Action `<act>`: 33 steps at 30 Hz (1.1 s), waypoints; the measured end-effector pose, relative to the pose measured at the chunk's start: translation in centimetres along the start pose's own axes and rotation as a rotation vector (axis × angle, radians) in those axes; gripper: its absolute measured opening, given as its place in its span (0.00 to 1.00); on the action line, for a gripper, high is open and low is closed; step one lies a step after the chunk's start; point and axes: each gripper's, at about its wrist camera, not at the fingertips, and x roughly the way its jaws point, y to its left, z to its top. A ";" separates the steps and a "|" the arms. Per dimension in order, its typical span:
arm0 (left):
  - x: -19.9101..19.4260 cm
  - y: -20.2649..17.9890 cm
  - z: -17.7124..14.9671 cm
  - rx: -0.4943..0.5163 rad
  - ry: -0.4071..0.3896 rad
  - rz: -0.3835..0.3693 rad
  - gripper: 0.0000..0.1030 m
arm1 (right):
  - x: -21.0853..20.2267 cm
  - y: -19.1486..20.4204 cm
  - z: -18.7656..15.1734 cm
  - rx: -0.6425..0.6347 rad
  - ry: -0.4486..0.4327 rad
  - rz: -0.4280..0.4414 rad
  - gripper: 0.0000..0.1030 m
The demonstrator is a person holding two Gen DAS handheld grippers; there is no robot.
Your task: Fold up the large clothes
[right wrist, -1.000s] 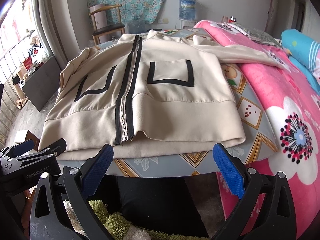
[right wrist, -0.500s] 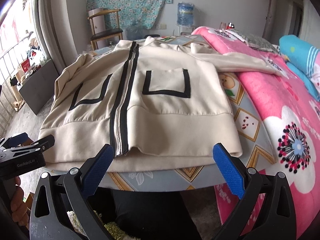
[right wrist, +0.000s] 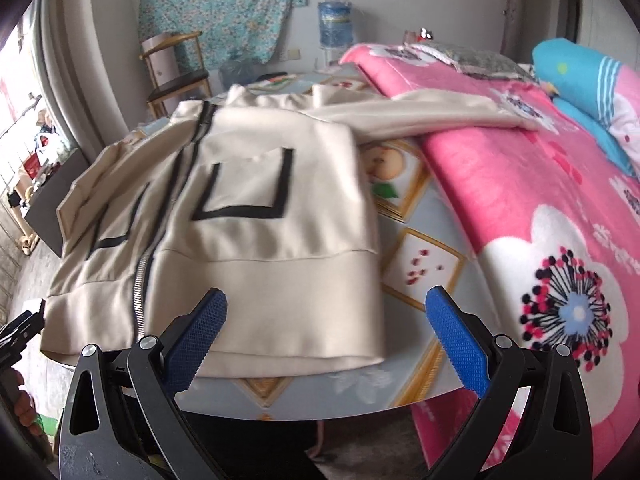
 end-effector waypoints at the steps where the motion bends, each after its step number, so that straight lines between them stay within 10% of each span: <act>1: 0.0 0.4 -0.3 0.004 0.011 0.019 0.95 | 0.4 -0.7 0.0 0.009 0.019 0.013 0.94; 10: 2.0 3.2 -0.8 -0.093 0.072 0.049 0.94 | 5.2 -2.6 0.5 0.075 0.179 0.130 0.84; 17: 4.2 5.0 0.4 -0.165 0.136 0.052 0.49 | 7.7 -2.2 0.7 0.060 0.244 0.118 0.68; 24: 4.1 2.9 1.2 -0.066 0.108 0.104 0.11 | 7.0 -1.6 1.0 -0.019 0.226 0.071 0.05; 33: -4.0 2.1 3.9 -0.001 -0.011 -0.031 0.06 | -1.6 -4.1 3.7 -0.010 0.071 0.111 0.04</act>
